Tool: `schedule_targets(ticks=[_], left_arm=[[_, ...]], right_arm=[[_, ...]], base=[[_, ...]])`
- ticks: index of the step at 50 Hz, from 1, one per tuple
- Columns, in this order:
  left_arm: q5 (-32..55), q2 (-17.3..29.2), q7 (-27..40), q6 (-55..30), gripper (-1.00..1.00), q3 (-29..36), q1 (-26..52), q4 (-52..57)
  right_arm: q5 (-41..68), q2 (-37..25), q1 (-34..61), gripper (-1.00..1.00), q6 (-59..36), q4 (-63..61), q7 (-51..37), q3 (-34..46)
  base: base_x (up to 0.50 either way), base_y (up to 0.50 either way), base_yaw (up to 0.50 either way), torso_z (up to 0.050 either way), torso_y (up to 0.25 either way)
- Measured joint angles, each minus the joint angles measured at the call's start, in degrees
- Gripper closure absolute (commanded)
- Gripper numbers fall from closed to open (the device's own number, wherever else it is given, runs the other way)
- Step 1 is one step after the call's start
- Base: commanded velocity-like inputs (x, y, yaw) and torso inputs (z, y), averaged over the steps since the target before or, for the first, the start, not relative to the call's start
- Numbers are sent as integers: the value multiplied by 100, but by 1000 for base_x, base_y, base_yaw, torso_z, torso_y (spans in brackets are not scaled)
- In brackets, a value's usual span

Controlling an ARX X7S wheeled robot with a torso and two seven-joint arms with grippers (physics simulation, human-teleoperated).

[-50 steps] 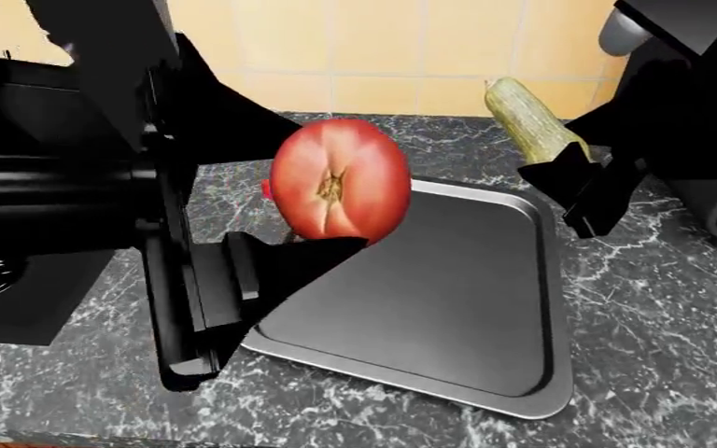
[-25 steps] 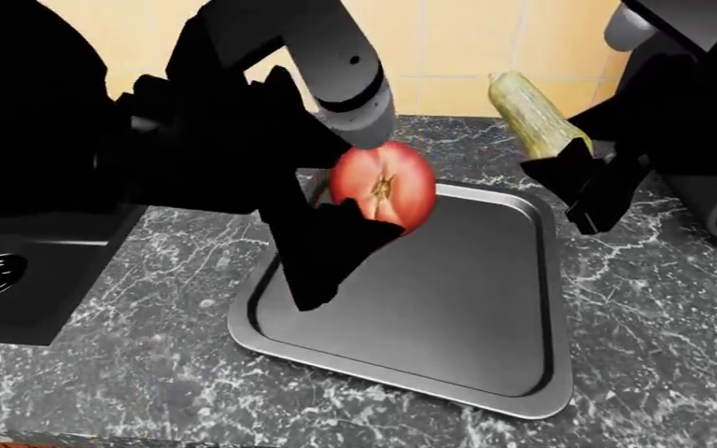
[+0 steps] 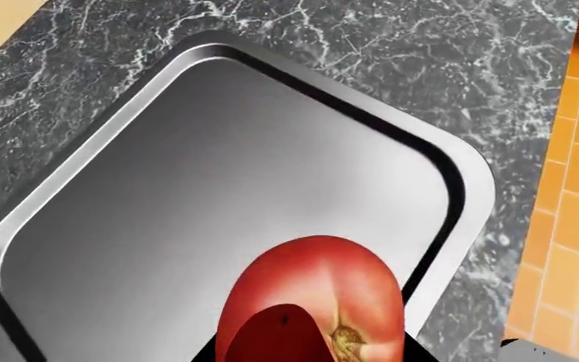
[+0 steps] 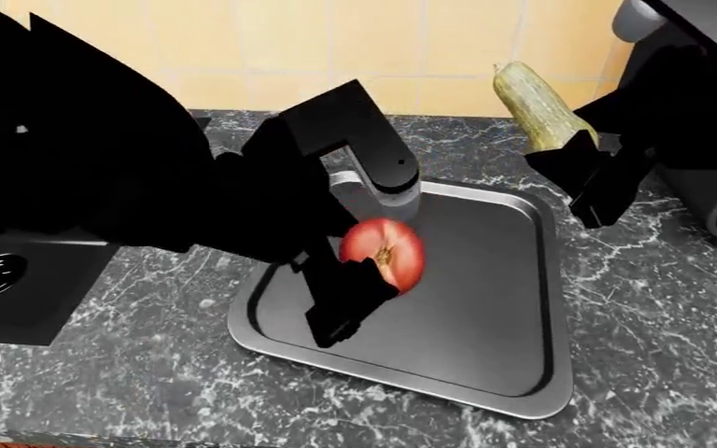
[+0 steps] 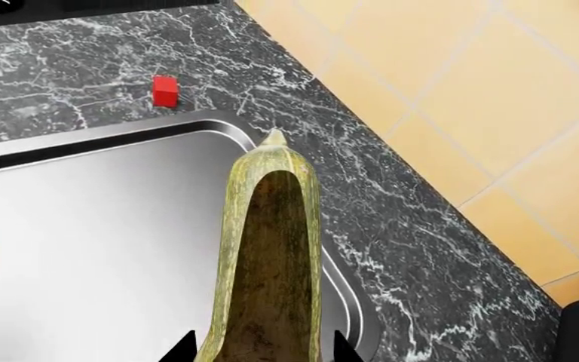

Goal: Pick up the fruits and vegetables and place them in the sink. Turn on the sink faucet to wash them. Then turn the sink off and put them in the tray.

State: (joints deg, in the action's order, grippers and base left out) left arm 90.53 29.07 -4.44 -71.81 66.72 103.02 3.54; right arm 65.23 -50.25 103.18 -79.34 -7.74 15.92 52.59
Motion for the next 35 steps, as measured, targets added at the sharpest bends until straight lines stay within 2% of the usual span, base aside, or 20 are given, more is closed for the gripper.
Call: schedule_targets(ticks=[18, 35], left_arm=[[-234, -90, -96, 101, 100, 183, -164, -330], [-681, -378, -290, 298, 100, 436, -331, -950]], right_arm=[[-18, 7, -64, 100, 92, 30, -23, 63], [-36, -2, -140, 100, 212, 77, -25, 174]], base=[[0, 0, 0, 1, 2], [0, 0, 0, 1, 1]])
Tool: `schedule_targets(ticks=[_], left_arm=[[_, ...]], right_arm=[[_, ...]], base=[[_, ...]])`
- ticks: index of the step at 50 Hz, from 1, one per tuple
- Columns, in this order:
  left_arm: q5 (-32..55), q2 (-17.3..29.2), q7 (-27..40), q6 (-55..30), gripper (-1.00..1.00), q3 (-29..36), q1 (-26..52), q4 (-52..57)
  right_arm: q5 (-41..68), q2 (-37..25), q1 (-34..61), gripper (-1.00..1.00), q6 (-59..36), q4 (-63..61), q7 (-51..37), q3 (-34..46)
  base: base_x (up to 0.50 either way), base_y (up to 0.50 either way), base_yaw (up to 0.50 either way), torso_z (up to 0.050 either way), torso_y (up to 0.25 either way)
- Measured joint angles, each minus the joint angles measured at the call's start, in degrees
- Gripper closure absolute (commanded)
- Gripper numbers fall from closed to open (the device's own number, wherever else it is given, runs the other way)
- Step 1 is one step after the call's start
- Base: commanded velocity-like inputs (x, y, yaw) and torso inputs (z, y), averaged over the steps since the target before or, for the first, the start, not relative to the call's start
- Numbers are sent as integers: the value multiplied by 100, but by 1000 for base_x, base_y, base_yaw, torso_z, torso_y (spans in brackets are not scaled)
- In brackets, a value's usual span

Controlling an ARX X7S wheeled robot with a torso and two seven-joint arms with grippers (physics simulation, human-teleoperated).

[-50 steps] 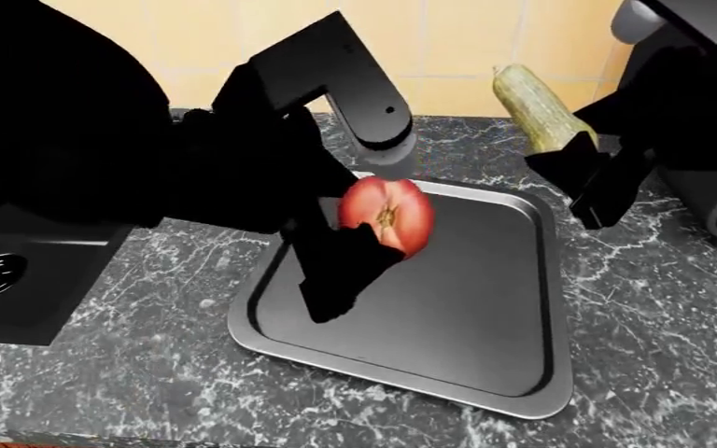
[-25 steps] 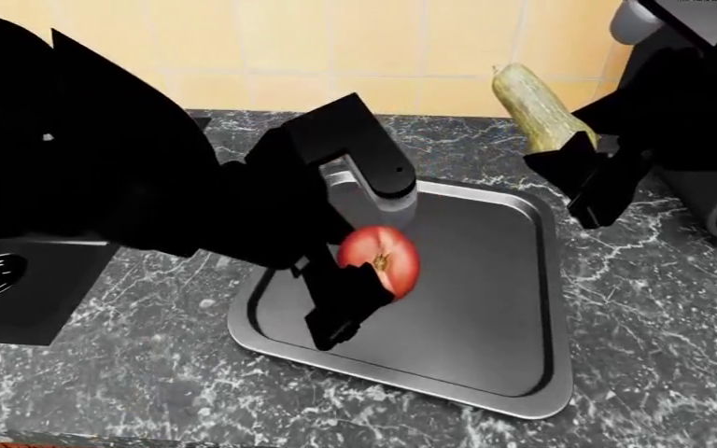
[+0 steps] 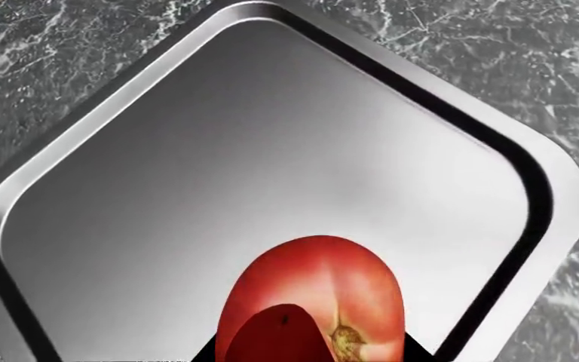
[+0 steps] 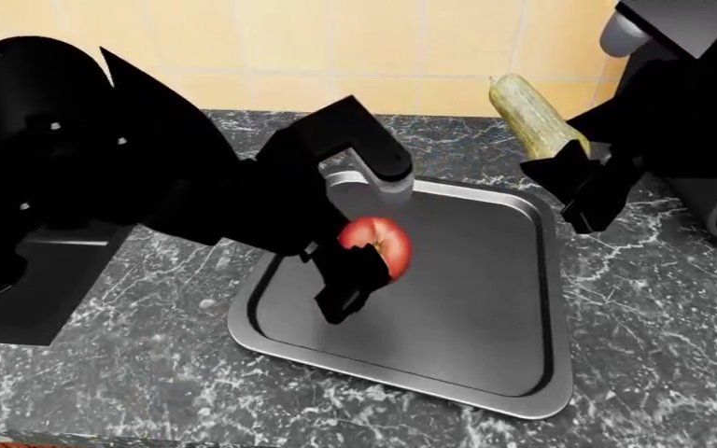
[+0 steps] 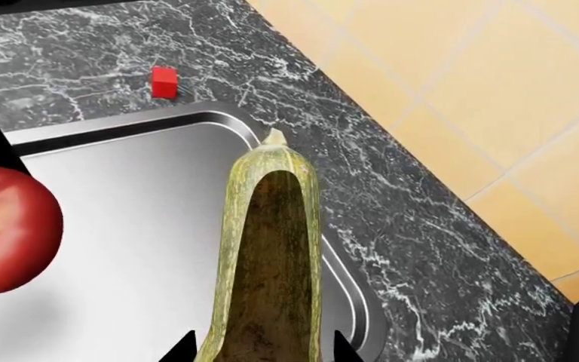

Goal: Pick up the fruits and vegetables and place them in the sink. Turn on the sink faucet to wash them. Then turn the sink off and put them in the tray.

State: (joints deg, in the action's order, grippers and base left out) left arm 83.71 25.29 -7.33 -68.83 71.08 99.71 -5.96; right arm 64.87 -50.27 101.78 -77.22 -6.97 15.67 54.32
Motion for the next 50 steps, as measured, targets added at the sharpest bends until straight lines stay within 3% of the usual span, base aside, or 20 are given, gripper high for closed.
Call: schedule_targets(ticks=[32, 33, 50], left_arm=[[-345, -179, -104, -60, 100, 407, -132, -413], [-350, -179, -107, -59, -100, 414, -134, -411], [-321, -145, -57, -51, -100, 436, -134, -325]], right_arm=[[-40, 56, 50, 100, 136, 125, 30, 151], [-40, 59, 50, 100, 141, 128, 31, 155], [-35, 78, 43, 100, 210, 167, 20, 196]], base=[[0, 0, 0, 1, 1], [0, 0, 0, 0, 0], [0, 0, 0, 1, 1]])
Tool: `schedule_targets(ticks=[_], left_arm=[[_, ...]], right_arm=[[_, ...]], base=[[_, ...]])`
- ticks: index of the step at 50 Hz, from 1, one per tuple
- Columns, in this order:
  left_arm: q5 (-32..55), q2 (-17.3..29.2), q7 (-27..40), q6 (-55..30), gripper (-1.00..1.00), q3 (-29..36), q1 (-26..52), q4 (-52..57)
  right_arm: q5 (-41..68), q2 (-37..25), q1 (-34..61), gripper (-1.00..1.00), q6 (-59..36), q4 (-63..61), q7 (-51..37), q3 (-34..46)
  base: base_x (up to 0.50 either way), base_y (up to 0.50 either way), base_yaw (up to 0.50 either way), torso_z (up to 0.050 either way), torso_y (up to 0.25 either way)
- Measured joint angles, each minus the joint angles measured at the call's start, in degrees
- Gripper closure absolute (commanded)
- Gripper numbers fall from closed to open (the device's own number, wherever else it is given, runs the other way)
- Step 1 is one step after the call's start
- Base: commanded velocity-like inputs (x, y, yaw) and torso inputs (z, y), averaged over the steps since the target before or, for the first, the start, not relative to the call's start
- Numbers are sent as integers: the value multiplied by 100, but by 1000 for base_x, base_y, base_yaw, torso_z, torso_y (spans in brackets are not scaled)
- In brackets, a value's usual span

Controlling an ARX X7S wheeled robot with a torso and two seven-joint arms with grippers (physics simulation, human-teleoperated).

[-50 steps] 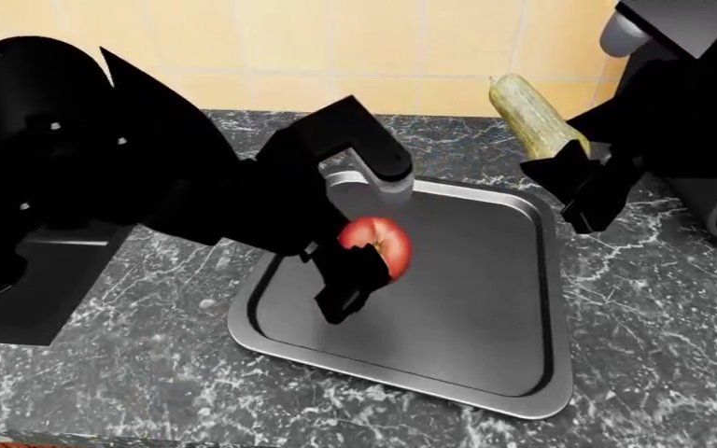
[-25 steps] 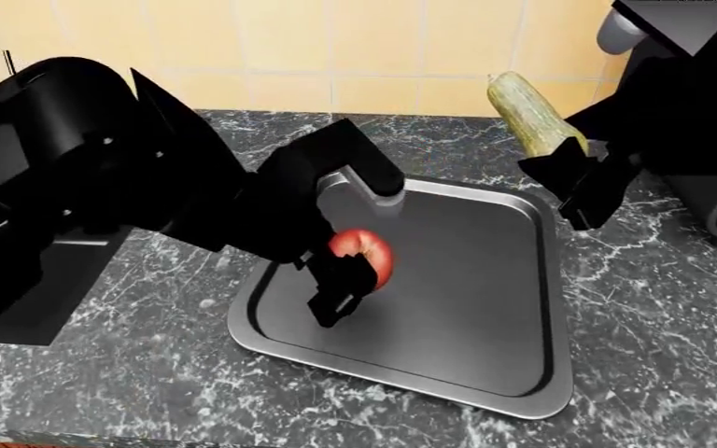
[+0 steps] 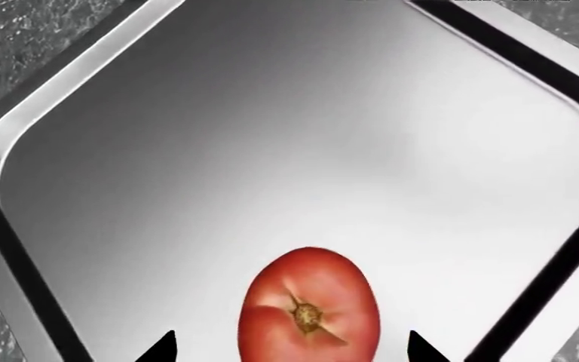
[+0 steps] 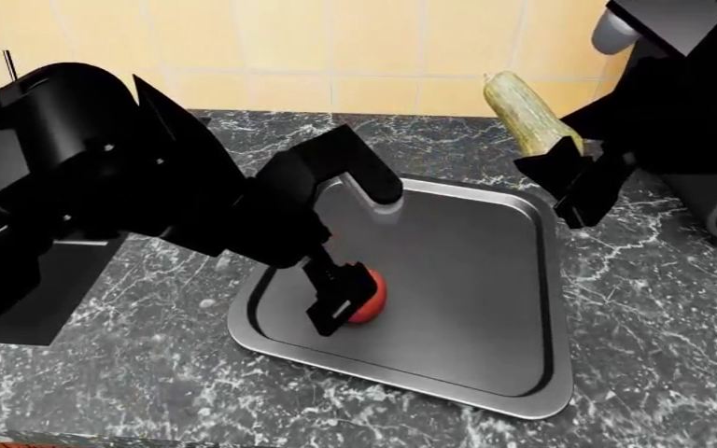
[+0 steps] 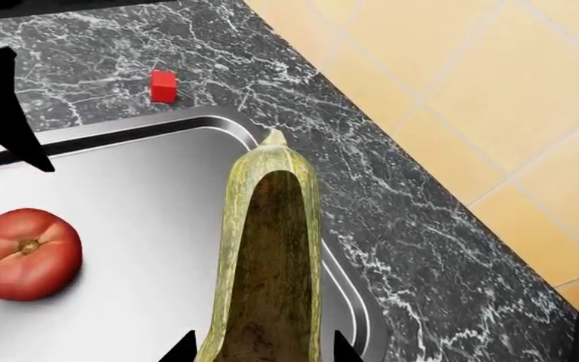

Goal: Pick up the fruits and vegetables and place them in the sink. Turn on the sink faucet to wash them. Then turn the sink off and put them in the tray.

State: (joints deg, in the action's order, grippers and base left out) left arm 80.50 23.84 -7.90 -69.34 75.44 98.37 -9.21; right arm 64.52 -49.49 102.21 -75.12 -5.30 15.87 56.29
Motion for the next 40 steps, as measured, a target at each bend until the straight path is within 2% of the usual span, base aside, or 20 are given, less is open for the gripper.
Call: schedule_targets(ticks=[18, 40], left_arm=[[423, 402, 247, 6, -100, -334, 149, 600], [1361, 1402, 1054, -176, -100, -895, 607, 1624]], right_arm=[[-131, 194, -6, 100, 141, 205, 104, 157], [-988, 1230, 64, 100, 595, 1610, 830, 995]], base=[[0, 0, 0, 1, 1], [0, 0, 0, 0, 1]])
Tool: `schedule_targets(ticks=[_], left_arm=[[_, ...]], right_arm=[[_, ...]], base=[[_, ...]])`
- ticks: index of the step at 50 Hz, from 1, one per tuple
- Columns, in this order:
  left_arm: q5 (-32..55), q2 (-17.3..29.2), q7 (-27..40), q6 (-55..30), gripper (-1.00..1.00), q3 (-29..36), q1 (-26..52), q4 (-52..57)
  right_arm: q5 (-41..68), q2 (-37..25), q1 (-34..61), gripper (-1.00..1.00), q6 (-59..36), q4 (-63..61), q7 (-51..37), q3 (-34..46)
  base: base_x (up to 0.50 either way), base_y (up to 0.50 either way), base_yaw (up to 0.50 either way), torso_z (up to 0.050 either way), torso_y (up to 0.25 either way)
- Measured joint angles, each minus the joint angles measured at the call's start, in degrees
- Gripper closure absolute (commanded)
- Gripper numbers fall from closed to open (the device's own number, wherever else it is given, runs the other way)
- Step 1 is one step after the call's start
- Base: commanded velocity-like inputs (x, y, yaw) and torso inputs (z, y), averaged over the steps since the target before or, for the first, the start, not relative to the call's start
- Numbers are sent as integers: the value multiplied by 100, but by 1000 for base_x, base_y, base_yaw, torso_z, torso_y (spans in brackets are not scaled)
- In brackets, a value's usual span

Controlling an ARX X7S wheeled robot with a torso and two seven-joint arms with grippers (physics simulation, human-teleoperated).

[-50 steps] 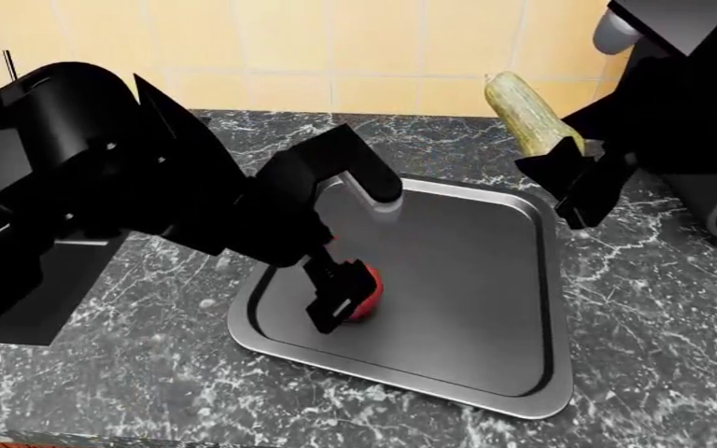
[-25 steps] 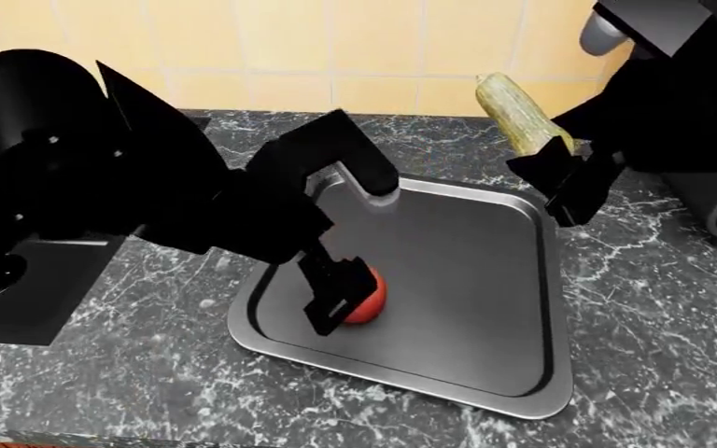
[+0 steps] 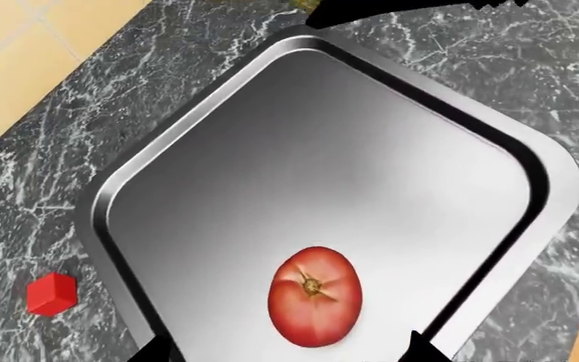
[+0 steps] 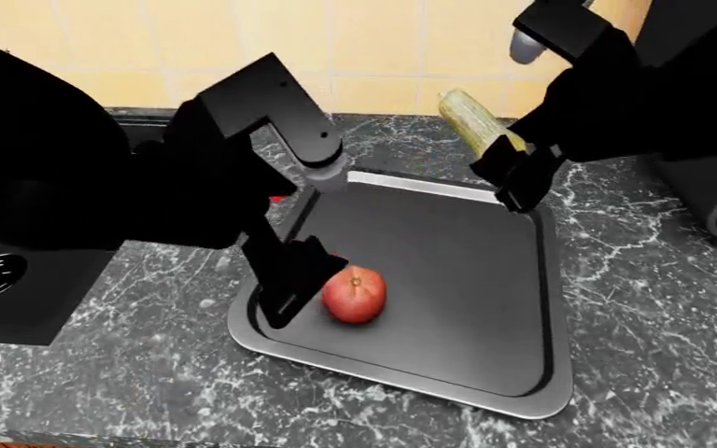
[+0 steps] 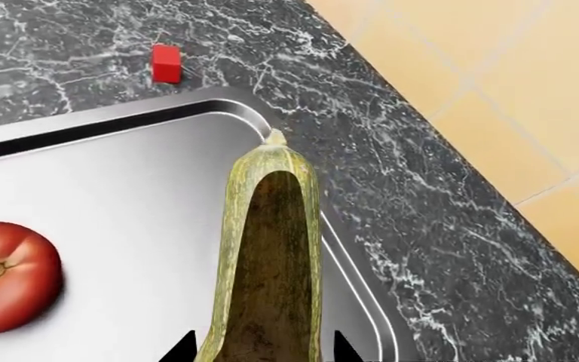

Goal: Pick up the fruits and vegetables and place them in the sink. Turn on the sink faucet to wash them. Then turn the sink off and put them in the tray.

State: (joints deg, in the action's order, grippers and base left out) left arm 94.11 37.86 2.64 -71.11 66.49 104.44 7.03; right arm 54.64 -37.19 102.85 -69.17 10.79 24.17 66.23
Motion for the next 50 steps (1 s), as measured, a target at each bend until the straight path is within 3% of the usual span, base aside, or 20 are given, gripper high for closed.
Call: schedule_targets(ticks=[23, 50], left_arm=[[580, 835, 162, -29, -100, -501, 464, 761], [702, 1031, 121, 25, -100, -615, 523, 1023]], right_arm=[[-812, 1000, 187, 100, 271, 1552, 1235, 1145], [-1077, 1569, 119, 100, 491, 2293, 2170, 1739]], base=[[0, 0, 0, 0, 1], [0, 0, 0, 0, 1]])
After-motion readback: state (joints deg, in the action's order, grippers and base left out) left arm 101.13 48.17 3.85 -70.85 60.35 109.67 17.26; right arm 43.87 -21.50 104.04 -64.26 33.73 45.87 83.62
